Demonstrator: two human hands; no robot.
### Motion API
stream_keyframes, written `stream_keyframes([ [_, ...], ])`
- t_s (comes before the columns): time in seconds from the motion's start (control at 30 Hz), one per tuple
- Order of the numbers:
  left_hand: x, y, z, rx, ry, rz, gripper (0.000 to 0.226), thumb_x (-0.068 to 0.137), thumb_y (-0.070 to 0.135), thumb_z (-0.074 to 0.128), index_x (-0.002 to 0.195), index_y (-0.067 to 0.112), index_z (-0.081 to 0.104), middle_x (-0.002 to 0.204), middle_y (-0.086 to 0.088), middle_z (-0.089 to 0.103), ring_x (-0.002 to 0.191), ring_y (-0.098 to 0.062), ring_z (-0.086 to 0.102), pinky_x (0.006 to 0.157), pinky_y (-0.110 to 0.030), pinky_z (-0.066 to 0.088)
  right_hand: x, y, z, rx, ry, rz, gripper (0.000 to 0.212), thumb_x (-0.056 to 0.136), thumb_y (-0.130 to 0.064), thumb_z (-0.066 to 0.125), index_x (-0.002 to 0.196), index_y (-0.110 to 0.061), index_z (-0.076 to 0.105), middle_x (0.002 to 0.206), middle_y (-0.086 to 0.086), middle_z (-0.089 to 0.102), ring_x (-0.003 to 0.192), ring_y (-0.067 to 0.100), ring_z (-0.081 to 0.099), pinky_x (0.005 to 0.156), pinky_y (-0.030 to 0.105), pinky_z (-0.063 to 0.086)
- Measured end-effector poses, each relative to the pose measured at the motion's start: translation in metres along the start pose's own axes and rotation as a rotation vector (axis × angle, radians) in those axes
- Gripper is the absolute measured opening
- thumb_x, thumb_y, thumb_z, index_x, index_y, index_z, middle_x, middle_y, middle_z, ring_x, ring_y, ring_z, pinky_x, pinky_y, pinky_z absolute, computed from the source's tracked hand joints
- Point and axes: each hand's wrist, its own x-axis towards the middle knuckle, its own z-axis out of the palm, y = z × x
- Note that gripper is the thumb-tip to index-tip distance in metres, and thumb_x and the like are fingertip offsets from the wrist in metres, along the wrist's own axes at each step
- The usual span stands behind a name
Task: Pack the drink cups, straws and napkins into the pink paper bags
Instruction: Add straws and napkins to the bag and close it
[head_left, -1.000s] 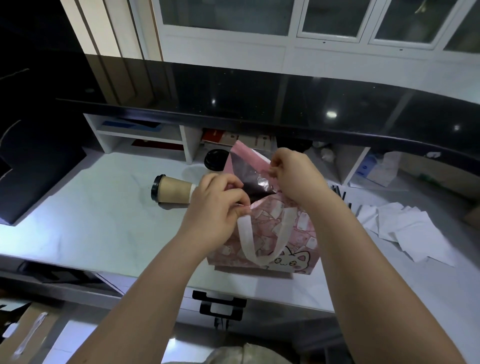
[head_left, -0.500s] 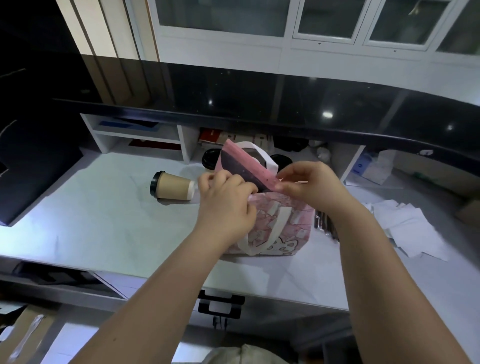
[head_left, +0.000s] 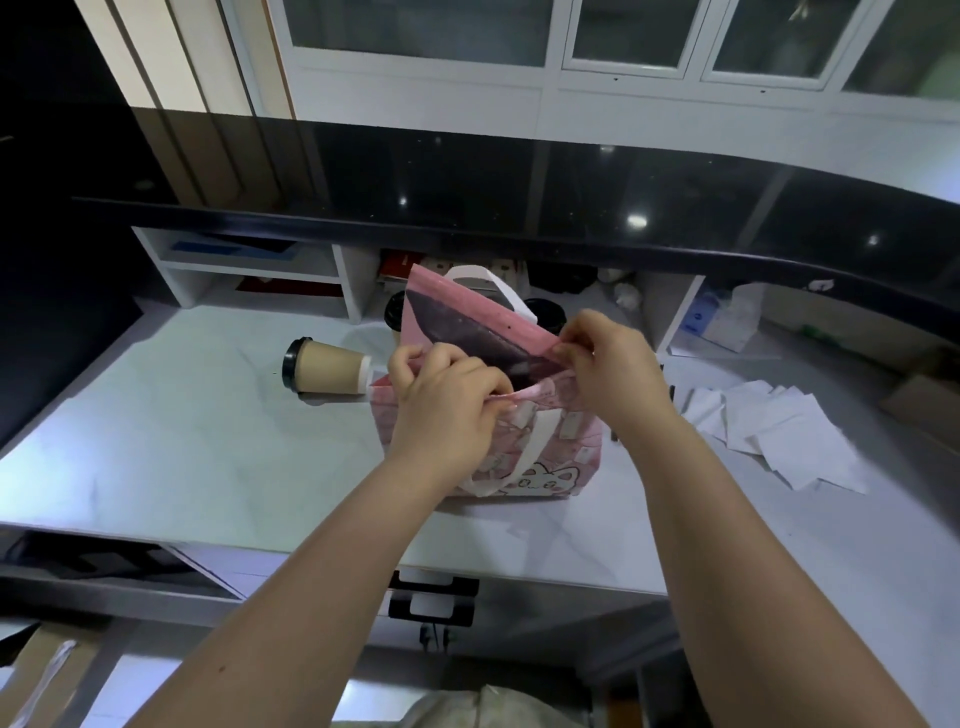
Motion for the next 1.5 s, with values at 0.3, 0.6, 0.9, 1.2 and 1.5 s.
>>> stream_keyframes([
  [0.3,-0.002,-0.004,-0.021,-0.025,-0.128,0.026,0.005,0.089,0.035,0.067,0.088,0.033,0.071,0.088,0.020,0.064,0.105,-0.008,0.043,0.102,-0.036,0.011,0.036,-0.002,-0.002,-0.049,-0.089,0.067,0.009,0.091,-0.011,0.061,0.093,-0.020,0.060,0.093,0.005,0.065,0.083,0.026,0.064,0.073,0.044,0.057],
  [0.6,0.002,-0.009,-0.025,-0.111,-0.160,0.088,0.015,0.084,0.035,0.058,0.097,0.037,0.065,0.096,0.020,0.063,0.106,-0.007,0.046,0.104,-0.035,0.014,0.052,-0.011,-0.027,0.151,0.012,0.128,0.016,0.080,-0.025,0.079,0.082,-0.023,0.064,0.083,-0.001,0.067,0.077,0.016,0.065,0.067,0.031,0.056],
  [0.9,0.058,0.027,-0.008,-0.079,-0.230,0.195,0.023,0.095,0.040,0.048,0.108,0.033,0.064,0.104,0.008,0.061,0.107,-0.020,0.050,0.097,-0.041,0.027,0.028,0.005,-0.037,0.303,0.345,0.176,0.018,0.081,-0.028,0.077,0.076,-0.022,0.061,0.072,-0.008,0.063,0.068,0.007,0.058,0.065,0.022,0.046],
  [1.2,0.076,0.134,0.034,0.004,-0.286,0.467,0.029,0.095,0.034,0.045,0.119,0.024,0.059,0.117,-0.004,0.059,0.111,-0.028,0.050,0.094,-0.043,0.034,-0.067,0.088,-0.089,0.011,0.456,0.409,0.013,0.084,-0.014,0.068,0.088,-0.026,0.067,0.087,-0.004,0.068,0.083,0.016,0.061,0.077,0.034,0.051],
  [1.5,0.053,0.220,0.138,0.006,-0.549,0.446,0.036,0.087,0.015,0.047,0.120,0.024,0.058,0.122,-0.003,0.056,0.118,-0.032,0.044,0.100,-0.048,0.028,-0.118,0.185,-0.104,-0.083,0.350,0.585,0.019,0.087,-0.011,0.065,0.102,-0.021,0.068,0.103,-0.005,0.065,0.098,0.016,0.057,0.082,0.029,0.046],
])
